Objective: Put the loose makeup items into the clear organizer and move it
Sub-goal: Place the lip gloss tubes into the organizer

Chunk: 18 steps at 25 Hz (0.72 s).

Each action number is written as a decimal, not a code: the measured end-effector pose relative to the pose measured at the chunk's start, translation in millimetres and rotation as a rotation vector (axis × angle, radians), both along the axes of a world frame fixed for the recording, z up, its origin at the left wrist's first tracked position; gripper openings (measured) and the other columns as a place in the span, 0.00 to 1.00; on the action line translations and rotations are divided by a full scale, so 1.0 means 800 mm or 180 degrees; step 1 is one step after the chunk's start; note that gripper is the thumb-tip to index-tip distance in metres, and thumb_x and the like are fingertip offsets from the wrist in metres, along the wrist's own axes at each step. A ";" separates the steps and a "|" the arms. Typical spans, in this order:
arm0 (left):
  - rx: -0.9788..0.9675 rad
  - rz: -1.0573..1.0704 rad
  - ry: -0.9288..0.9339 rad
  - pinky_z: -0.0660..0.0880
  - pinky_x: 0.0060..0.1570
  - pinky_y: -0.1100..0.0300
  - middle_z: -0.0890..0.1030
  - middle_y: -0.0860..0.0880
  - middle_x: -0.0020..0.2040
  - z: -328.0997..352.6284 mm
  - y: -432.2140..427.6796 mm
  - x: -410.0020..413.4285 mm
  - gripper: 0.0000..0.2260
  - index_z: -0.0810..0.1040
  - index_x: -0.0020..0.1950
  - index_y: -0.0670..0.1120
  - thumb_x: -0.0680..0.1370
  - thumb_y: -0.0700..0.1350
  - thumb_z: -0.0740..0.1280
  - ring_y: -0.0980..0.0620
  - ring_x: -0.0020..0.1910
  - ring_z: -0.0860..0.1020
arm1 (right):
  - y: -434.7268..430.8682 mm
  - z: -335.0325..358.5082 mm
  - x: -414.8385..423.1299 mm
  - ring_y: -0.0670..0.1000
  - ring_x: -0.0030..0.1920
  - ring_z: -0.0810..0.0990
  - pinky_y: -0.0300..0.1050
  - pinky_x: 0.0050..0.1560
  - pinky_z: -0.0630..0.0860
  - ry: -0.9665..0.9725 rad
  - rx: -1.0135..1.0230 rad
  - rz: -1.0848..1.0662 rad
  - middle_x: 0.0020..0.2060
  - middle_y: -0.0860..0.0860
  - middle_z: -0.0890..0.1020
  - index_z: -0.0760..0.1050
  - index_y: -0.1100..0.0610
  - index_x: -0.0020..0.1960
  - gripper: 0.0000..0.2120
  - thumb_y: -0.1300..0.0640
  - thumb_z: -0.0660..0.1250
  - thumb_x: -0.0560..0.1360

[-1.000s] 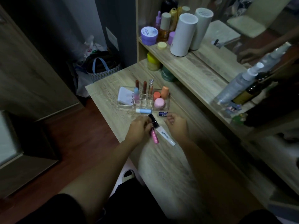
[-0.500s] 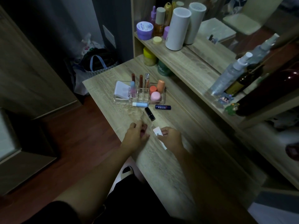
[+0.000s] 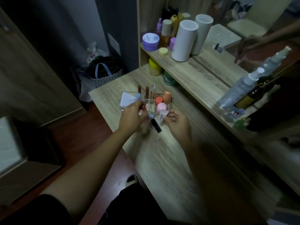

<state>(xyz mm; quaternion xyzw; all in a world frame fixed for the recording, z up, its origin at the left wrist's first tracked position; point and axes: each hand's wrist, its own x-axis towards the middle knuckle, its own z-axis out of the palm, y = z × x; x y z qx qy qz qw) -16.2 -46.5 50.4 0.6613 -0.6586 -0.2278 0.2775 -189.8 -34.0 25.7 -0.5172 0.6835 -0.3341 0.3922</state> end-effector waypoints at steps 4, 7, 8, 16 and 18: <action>-0.0286 -0.0172 -0.0845 0.72 0.49 0.50 0.83 0.44 0.49 -0.014 -0.093 0.025 0.10 0.81 0.53 0.45 0.73 0.46 0.70 0.43 0.50 0.77 | -0.092 -0.010 0.035 0.33 0.39 0.76 0.25 0.32 0.72 0.0014 -0.0156 -0.0124 0.47 0.47 0.82 0.77 0.57 0.58 0.12 0.61 0.67 0.75; -0.0447 -0.0195 -0.1241 0.69 0.48 0.49 0.82 0.46 0.51 -0.017 -0.094 0.023 0.11 0.81 0.53 0.48 0.73 0.49 0.69 0.43 0.53 0.75 | -0.096 -0.009 0.039 0.34 0.39 0.76 0.25 0.37 0.72 0.0109 -0.0228 -0.0092 0.47 0.49 0.83 0.77 0.57 0.59 0.13 0.62 0.67 0.75; -0.0482 -0.0257 -0.1323 0.68 0.48 0.49 0.82 0.46 0.52 -0.015 -0.095 0.021 0.11 0.81 0.54 0.48 0.73 0.49 0.69 0.43 0.53 0.75 | -0.098 -0.011 0.040 0.34 0.39 0.76 0.25 0.38 0.71 0.0152 -0.0232 -0.0059 0.49 0.51 0.84 0.77 0.58 0.58 0.12 0.62 0.67 0.75; -0.0657 -0.0414 -0.1551 0.68 0.46 0.48 0.84 0.46 0.49 -0.013 -0.103 0.017 0.12 0.81 0.55 0.49 0.74 0.50 0.67 0.41 0.51 0.76 | -0.104 -0.028 0.055 0.46 0.45 0.82 0.31 0.42 0.76 0.0244 -0.0244 0.0062 0.49 0.56 0.84 0.78 0.60 0.56 0.11 0.65 0.68 0.73; -0.0668 -0.0363 -0.1539 0.68 0.46 0.49 0.84 0.47 0.48 -0.012 -0.104 0.015 0.12 0.81 0.55 0.50 0.74 0.50 0.66 0.42 0.51 0.76 | -0.104 -0.033 0.054 0.43 0.43 0.80 0.24 0.39 0.70 0.0408 -0.0266 0.0069 0.49 0.56 0.85 0.78 0.60 0.56 0.11 0.66 0.69 0.73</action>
